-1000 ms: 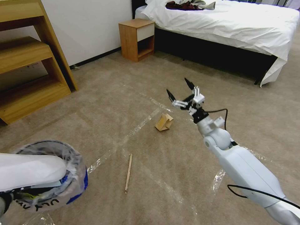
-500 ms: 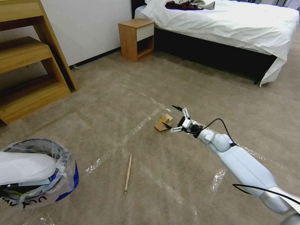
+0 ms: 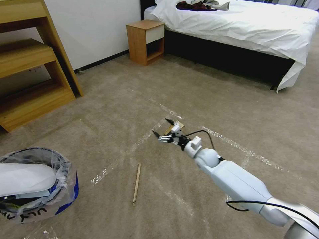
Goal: Pick up the trash bin and place the garbage on the floor into it.
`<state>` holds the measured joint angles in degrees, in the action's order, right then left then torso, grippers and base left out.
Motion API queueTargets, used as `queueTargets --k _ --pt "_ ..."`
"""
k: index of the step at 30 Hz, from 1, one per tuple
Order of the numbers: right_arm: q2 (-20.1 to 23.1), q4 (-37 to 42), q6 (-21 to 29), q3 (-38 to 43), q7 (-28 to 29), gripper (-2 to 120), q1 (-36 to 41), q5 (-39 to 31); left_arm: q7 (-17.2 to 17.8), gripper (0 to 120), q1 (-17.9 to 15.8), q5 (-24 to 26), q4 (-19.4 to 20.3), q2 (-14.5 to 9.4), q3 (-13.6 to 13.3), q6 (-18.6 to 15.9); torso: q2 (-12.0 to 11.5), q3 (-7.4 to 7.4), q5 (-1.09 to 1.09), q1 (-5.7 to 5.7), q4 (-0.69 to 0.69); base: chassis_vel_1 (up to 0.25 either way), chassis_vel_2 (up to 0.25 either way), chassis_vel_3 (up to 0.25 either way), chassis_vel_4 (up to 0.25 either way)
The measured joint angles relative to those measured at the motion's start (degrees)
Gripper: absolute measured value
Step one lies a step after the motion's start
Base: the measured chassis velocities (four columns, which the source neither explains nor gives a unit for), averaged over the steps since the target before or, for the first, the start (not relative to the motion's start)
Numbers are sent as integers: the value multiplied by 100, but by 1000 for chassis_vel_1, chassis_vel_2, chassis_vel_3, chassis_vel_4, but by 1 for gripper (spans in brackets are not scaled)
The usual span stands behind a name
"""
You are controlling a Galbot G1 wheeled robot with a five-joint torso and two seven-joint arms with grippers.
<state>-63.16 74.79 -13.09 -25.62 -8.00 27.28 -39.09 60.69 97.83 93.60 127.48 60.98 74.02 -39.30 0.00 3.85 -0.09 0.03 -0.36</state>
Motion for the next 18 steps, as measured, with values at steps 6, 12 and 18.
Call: queueTargets --k 6,12,18 --pt "-398 575 1912 -543 1543 100 -445 -1109 -57 0 -2 -104 -7 75 -35 18 0 0 0 0 2 0 0 0 0" --pt "-737 827 3568 -988 3061 100 -1100 -2173 -75 0 -27 -202 -28 109 -102 45 0 0 0 0 2 0 0 0 0" --pt "-1046 841 4996 -1657 4990 100 -1562 -3347 -76 0 -78 -296 -35 136 -193 80 0 0 0 0 0 0 0 0 0"
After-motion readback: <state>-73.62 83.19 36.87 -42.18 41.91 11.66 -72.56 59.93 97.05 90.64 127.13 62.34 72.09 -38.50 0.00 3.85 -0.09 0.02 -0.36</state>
